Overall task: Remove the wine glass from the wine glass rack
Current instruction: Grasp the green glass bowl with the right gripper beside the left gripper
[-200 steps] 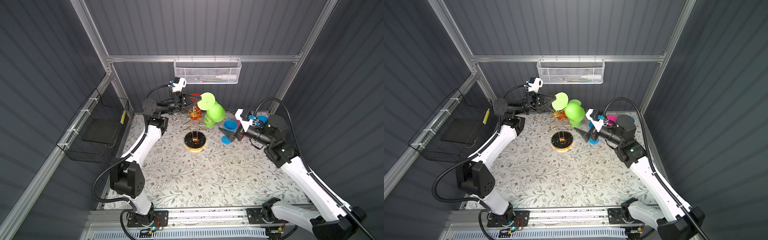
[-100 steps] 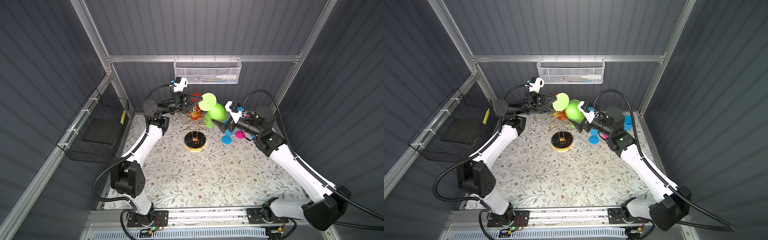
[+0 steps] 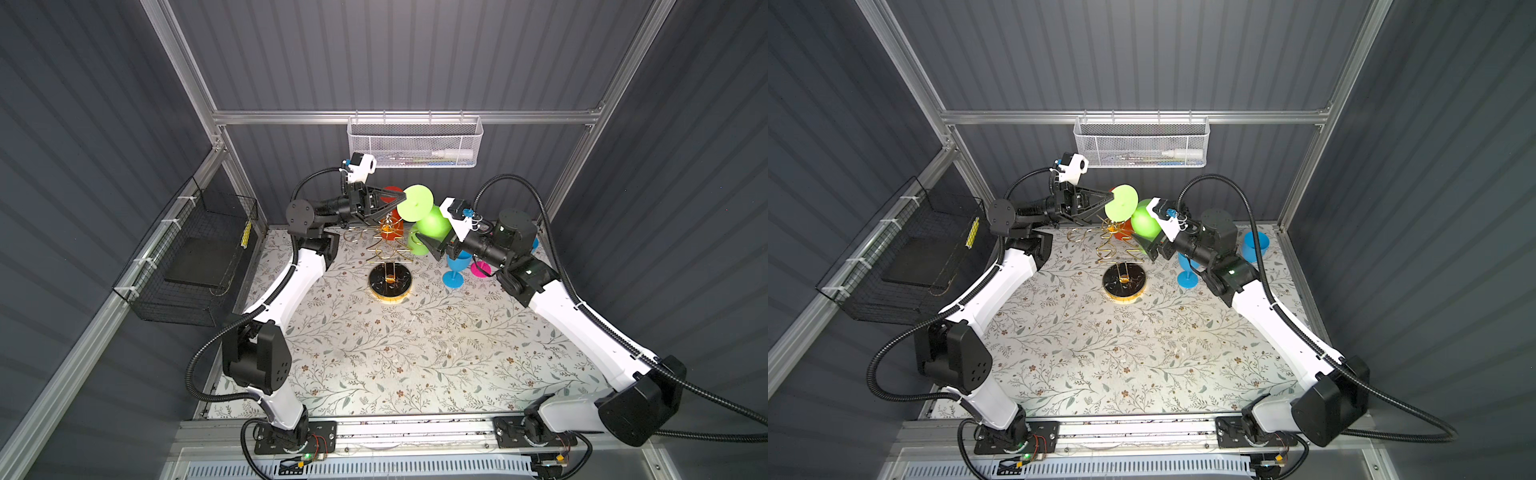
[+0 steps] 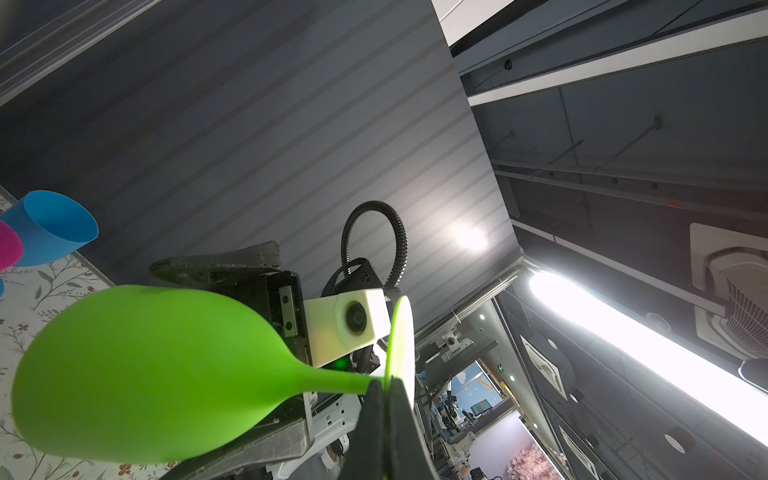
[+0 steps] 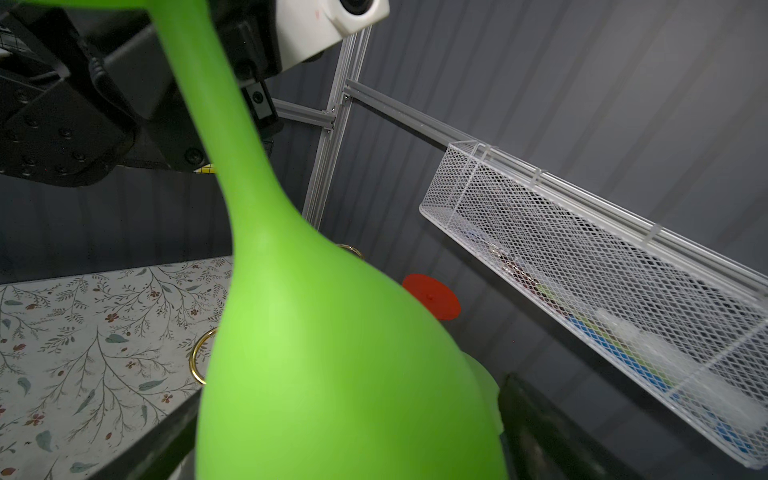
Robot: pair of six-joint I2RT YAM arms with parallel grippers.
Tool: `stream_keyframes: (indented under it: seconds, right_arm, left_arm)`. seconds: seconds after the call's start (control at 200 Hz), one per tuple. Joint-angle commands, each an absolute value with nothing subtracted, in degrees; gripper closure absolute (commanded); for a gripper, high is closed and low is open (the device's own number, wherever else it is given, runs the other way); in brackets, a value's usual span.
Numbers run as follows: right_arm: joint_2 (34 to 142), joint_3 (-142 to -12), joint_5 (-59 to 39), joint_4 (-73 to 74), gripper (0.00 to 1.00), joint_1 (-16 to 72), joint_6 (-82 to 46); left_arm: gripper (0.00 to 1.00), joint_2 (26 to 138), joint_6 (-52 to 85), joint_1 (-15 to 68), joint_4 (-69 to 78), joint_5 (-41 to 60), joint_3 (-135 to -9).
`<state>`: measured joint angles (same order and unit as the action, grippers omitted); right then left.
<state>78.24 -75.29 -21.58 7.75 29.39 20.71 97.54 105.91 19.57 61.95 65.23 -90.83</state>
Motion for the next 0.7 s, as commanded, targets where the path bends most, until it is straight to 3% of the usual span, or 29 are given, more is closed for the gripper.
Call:
stream_keyframes:
  seconds: [0.0, 0.275, 0.615, 0.695]
  right_arm:
    - [78.2, -76.9, -19.9, 9.1, 0.03, 30.2, 21.2]
    - [77.5, -76.4, -17.6, 8.3, 0.25, 30.7, 21.4]
    - [75.1, -75.1, -16.4, 6.8, 0.31, 30.9, 19.7]
    - [74.0, -75.2, -16.0, 4.8, 0.33, 30.9, 18.5]
  left_arm:
    - [1.00, 98.0, 106.7, 19.9, 65.1, 66.0, -93.0]
    - [1.00, 98.3, 107.6, 19.9, 66.0, 65.8, -93.6]
    - [1.00, 99.3, 106.5, 19.8, 66.3, 66.3, -94.5]
    - [0.92, 99.4, 104.5, 19.8, 64.7, 66.7, -95.0]
